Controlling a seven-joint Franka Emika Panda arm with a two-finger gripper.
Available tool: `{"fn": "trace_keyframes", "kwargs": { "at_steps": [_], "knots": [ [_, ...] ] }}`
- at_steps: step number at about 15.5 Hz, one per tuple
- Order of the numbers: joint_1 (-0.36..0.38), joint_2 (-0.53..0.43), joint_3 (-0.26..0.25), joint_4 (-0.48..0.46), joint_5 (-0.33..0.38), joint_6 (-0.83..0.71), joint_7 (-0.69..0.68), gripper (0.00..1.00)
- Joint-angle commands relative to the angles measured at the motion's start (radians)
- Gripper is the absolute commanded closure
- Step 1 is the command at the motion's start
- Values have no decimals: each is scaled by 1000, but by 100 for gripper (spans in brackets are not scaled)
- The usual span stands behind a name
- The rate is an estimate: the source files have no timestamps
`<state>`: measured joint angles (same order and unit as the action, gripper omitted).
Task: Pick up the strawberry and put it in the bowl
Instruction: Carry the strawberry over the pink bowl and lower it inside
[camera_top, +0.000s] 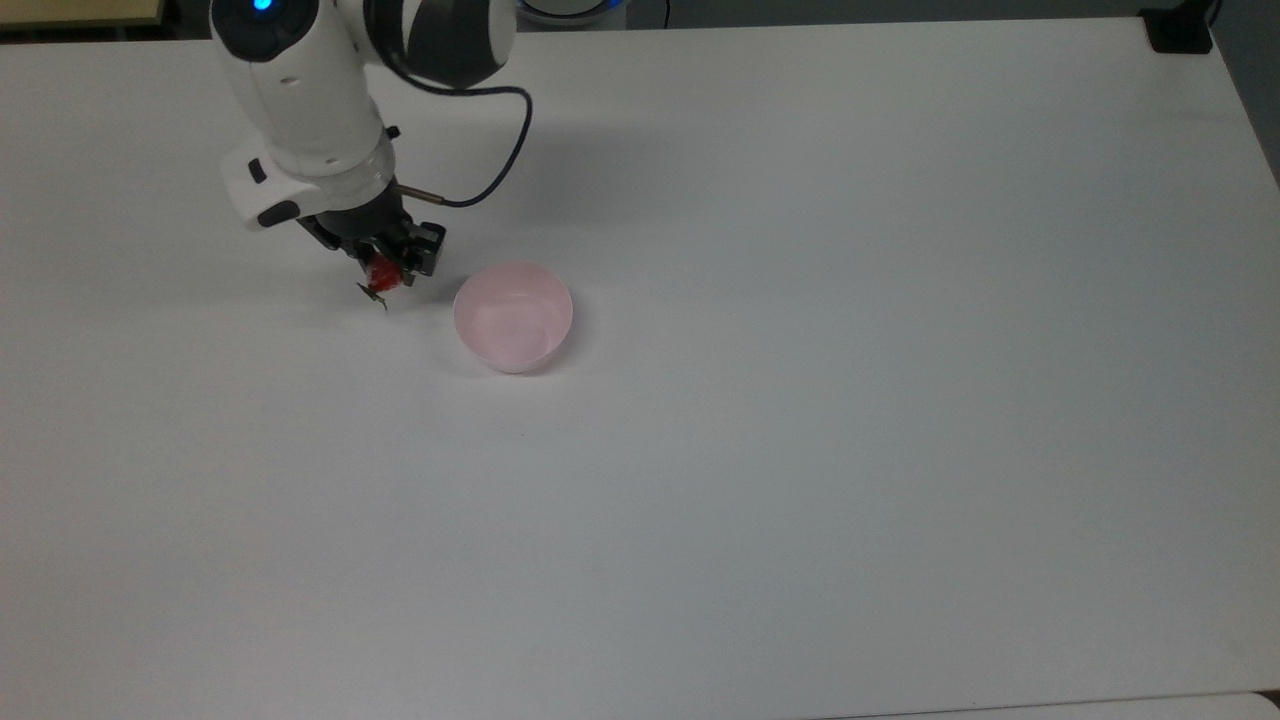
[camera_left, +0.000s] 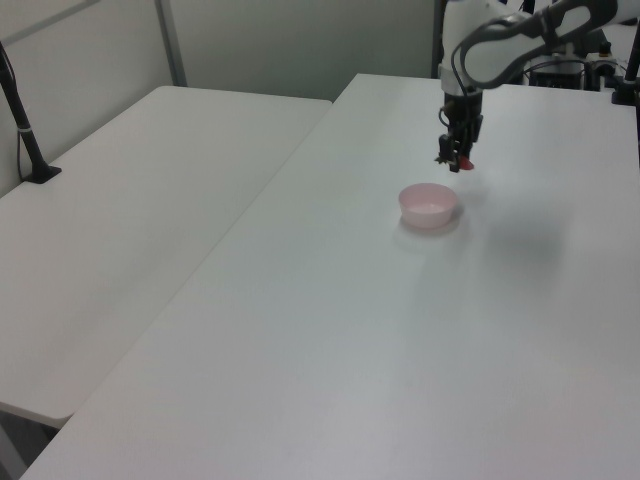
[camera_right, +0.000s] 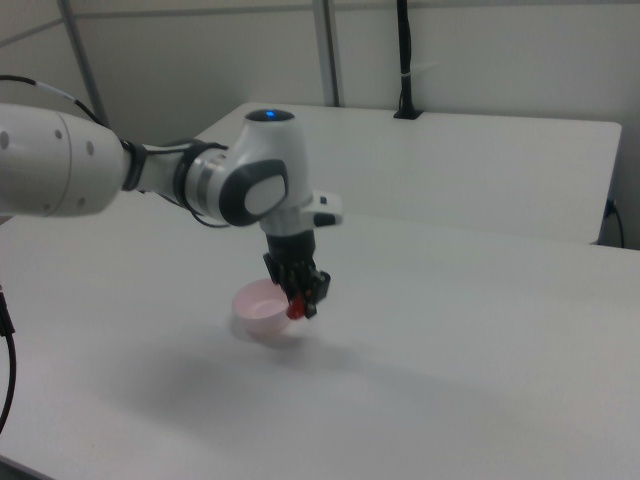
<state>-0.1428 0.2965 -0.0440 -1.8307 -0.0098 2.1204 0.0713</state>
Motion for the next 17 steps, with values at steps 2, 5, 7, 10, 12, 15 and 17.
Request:
{"fn": "trace_keyframes", "kwargs": {
  "at_steps": [2,5,7,10,12,15,17],
  "knots": [
    [35,-7,75,48,14,-26,102,62],
    [75,13,78,47,14,-25,133,62],
    [97,45,78,48,13,-17,175,61],
    [98,78,78,48,1,16,205,55],
    [97,89,78,48,1,24,206,16],
    [97,79,78,50,1,18,226,0],
    [97,66,78,60,2,10,229,0]
  ]
}}
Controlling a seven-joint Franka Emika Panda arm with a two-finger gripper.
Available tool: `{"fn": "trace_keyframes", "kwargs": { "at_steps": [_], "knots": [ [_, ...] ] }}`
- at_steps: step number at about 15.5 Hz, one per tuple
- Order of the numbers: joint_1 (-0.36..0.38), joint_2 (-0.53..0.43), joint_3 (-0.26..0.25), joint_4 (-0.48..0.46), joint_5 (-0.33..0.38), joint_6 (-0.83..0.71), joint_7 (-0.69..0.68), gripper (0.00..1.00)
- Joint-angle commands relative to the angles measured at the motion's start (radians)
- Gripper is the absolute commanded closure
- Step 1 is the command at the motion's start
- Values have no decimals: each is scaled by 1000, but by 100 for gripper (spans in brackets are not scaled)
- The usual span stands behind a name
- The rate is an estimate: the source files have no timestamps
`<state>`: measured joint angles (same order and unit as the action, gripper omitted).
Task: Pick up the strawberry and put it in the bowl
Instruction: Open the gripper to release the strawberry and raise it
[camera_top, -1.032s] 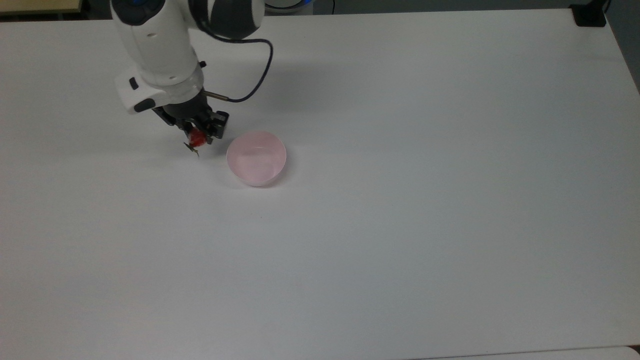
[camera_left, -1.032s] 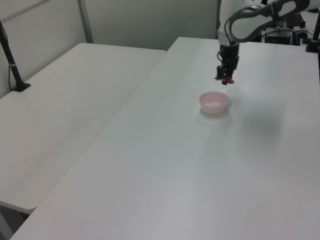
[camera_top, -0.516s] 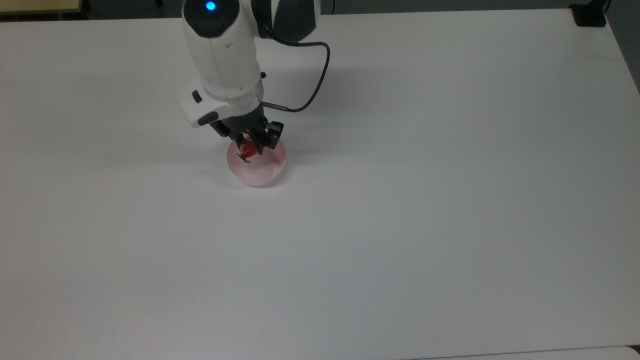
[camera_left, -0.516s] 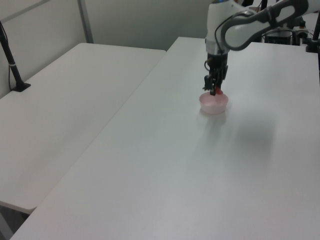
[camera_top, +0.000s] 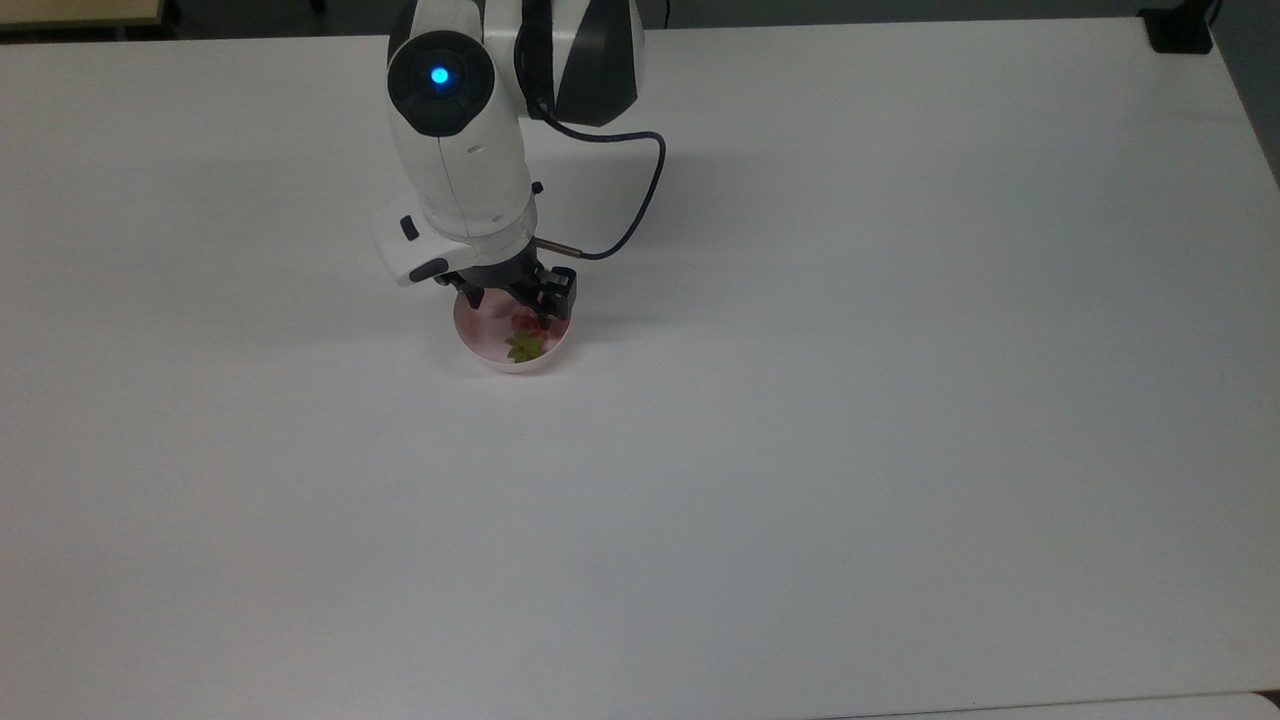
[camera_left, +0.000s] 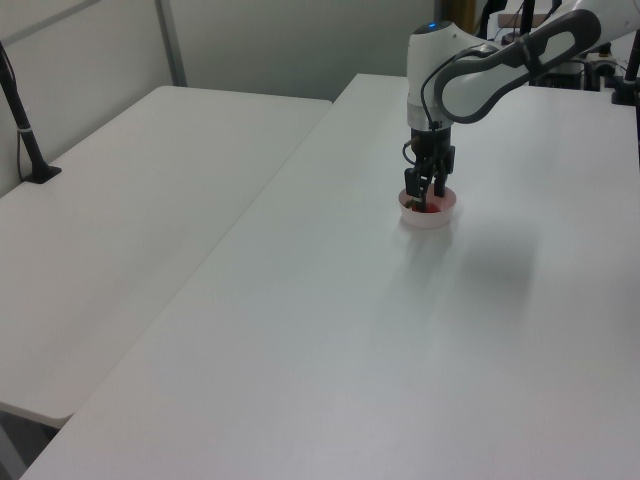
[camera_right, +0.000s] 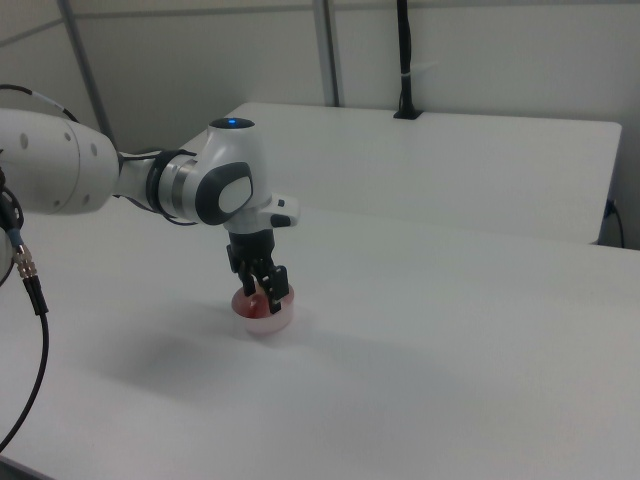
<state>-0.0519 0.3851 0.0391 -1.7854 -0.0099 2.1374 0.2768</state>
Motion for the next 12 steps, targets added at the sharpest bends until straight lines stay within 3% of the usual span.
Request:
{"fn": "trace_keyframes", "kwargs": {
  "at_steps": [1,7,12],
  "knots": [
    [3,-28,-5,24,5,-19,24,0],
    [-9,-86,-5,179,15,-258,25,0],
    [-6,-241,-16,175,30,-385,63,0]
  ]
}}
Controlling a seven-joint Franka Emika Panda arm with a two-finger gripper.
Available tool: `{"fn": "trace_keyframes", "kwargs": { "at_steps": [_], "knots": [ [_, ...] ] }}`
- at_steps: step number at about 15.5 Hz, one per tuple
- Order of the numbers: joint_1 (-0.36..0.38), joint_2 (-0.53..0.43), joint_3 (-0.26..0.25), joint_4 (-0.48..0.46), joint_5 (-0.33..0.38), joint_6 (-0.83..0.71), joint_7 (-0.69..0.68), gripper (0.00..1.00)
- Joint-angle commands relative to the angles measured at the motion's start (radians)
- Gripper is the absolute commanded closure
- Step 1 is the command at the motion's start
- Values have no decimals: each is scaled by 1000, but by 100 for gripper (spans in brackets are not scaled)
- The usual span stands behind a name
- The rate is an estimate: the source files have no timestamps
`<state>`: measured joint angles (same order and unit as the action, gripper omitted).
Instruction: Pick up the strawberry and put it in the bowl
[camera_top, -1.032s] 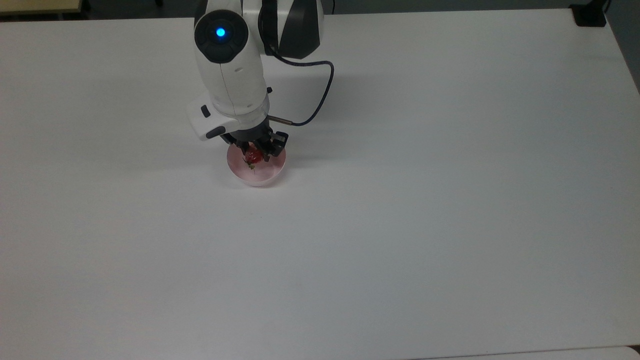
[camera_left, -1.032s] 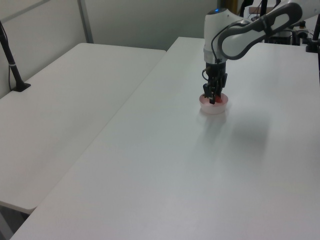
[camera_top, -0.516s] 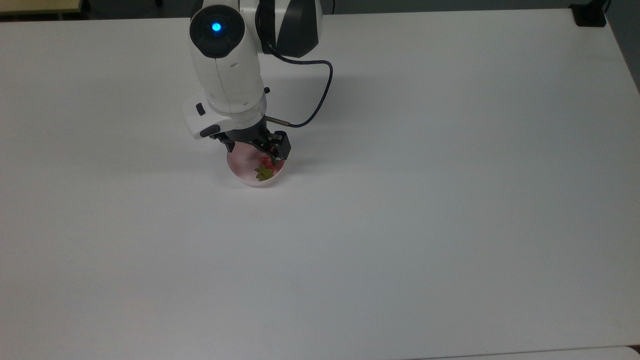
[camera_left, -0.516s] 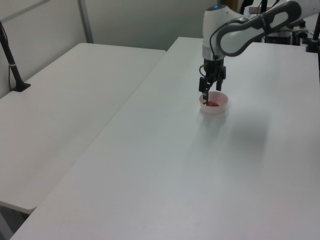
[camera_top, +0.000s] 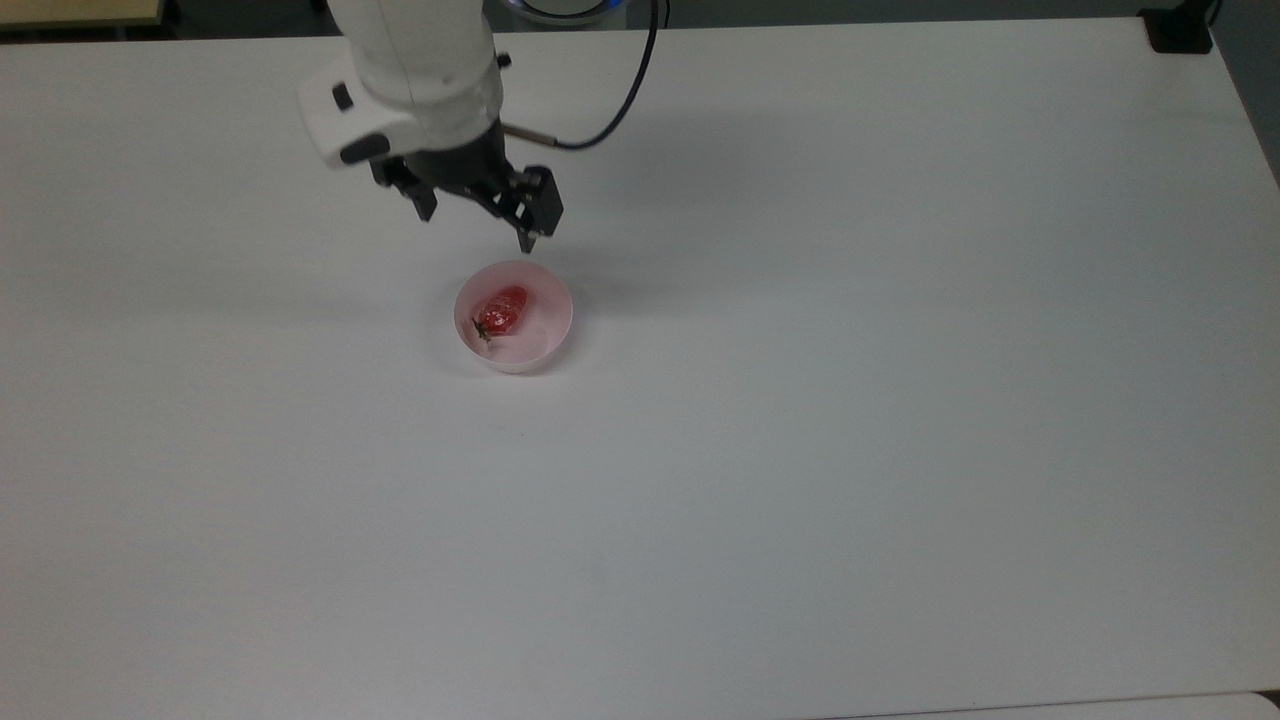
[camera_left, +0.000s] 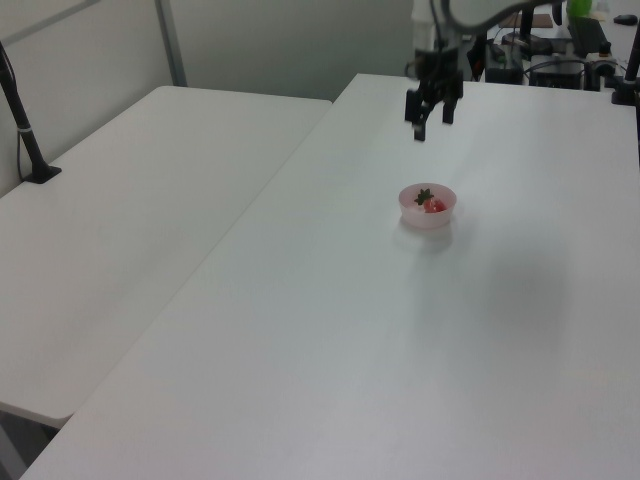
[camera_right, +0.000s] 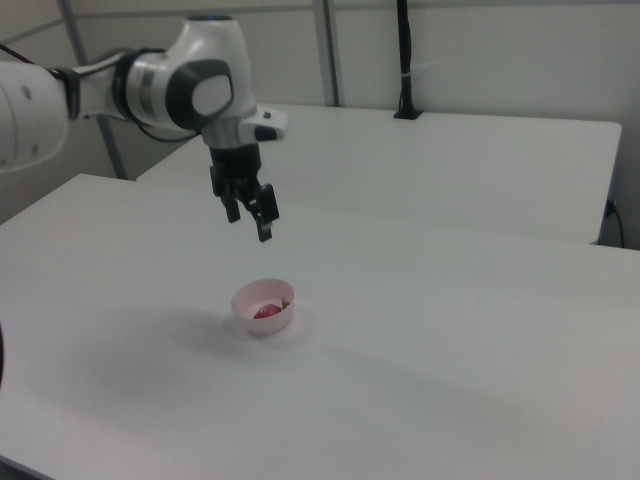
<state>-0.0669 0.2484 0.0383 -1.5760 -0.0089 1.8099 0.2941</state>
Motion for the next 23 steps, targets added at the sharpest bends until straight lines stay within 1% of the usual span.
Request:
{"fn": "trace_keyframes", "kwargs": {
  "at_steps": [1,4,7,9,10,11,13,16,21,23],
  "knots": [
    [12,-128,-20,-38,27,-67,72,0],
    [41,-201,-32,-79,26,-69,80,0],
    [71,-242,-41,-102,12,-70,63,0],
    [97,-277,-83,-116,-5,-69,-2,0],
    [102,-284,-93,-113,-9,-72,-51,0],
    [96,-285,-94,-108,-13,-75,-90,0],
    [93,-284,-94,-105,-40,-75,-153,0],
    [87,-285,-94,-105,-49,-92,-242,0],
    [85,-287,-94,-104,-49,-106,-260,0],
    [66,-288,-94,-95,-43,-110,-279,0]
  ]
}}
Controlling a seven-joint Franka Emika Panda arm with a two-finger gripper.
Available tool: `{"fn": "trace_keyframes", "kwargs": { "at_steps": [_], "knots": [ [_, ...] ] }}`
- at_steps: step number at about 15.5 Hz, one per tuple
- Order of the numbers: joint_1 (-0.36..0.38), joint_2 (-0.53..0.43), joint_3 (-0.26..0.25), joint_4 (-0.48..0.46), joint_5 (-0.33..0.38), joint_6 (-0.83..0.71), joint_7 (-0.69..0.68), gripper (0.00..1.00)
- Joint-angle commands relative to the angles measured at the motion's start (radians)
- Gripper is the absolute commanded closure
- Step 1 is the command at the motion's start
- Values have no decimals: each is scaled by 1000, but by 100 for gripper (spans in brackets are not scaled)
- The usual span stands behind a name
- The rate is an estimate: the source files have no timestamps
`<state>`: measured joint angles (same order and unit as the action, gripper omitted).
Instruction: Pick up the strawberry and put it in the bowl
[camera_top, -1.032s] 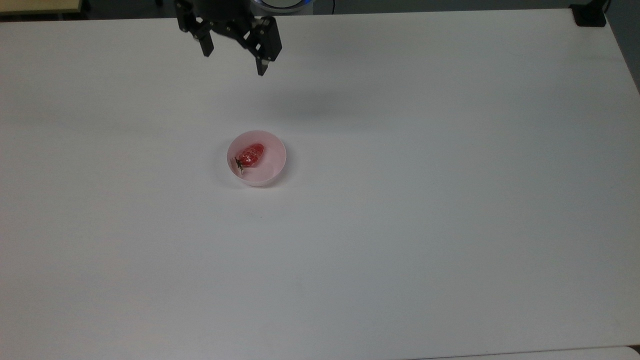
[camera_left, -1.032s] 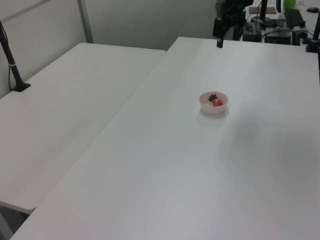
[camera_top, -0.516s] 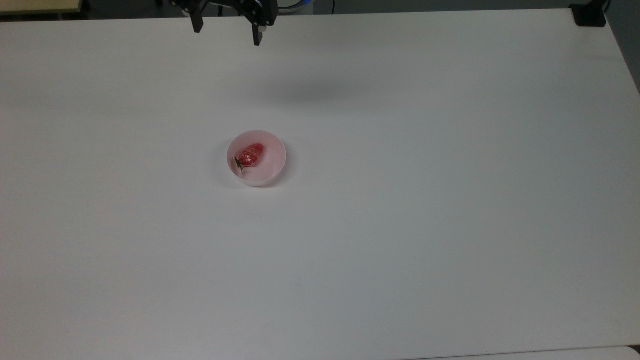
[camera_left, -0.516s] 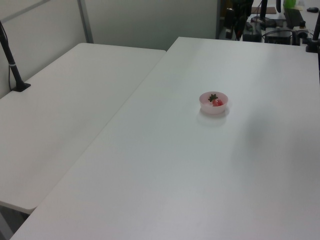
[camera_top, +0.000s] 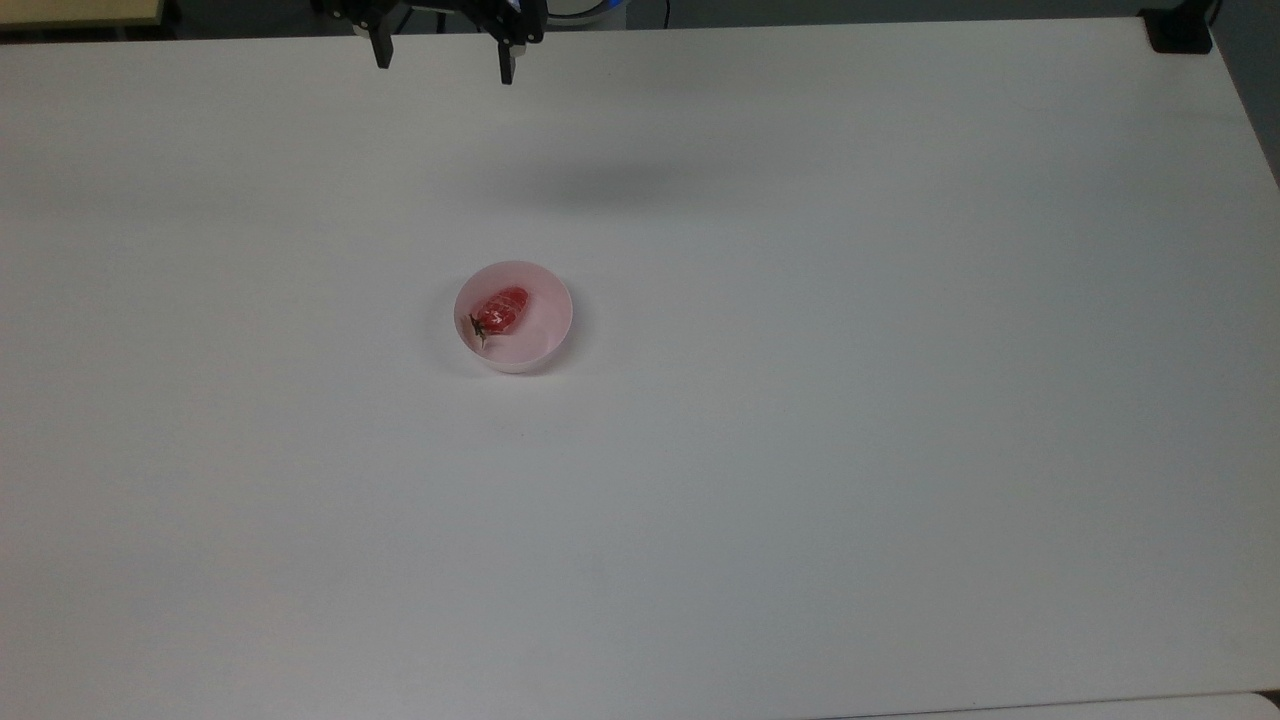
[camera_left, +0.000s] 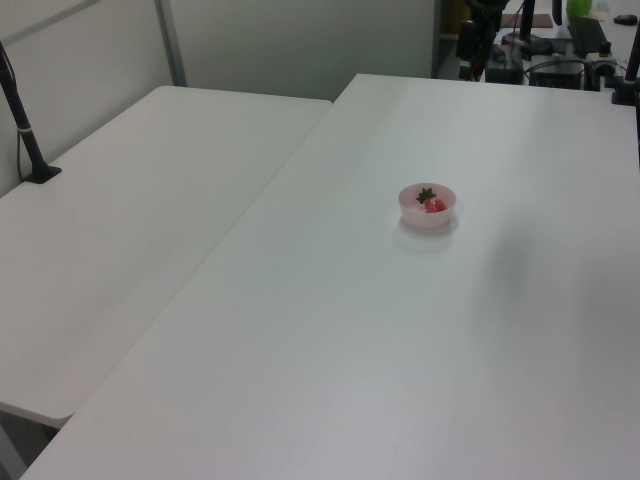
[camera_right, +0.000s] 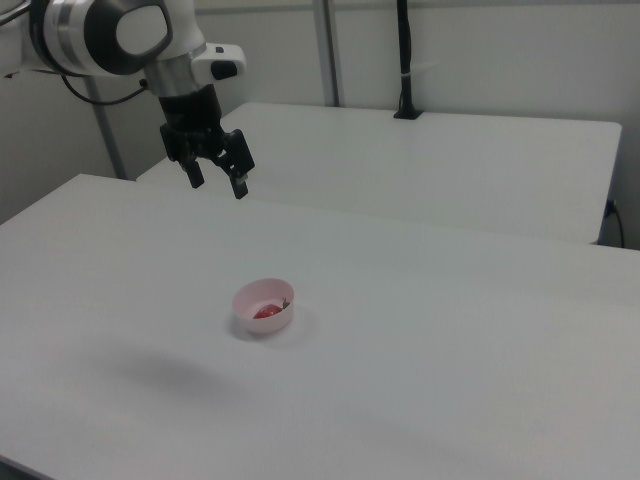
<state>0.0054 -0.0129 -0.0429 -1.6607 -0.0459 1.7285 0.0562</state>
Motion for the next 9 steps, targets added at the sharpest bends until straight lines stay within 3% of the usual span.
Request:
{"fn": "trace_keyframes", "kwargs": {
  "at_steps": [1,3,5,9],
  "knots": [
    [-10,-27,-8,-7,-3,-35,-41,0],
    [-31,-27,1,-7,0,-40,-42,0],
    [-71,-29,44,-7,3,-44,-41,0],
    [-67,-27,46,-5,1,-53,-35,0]
  ]
}}
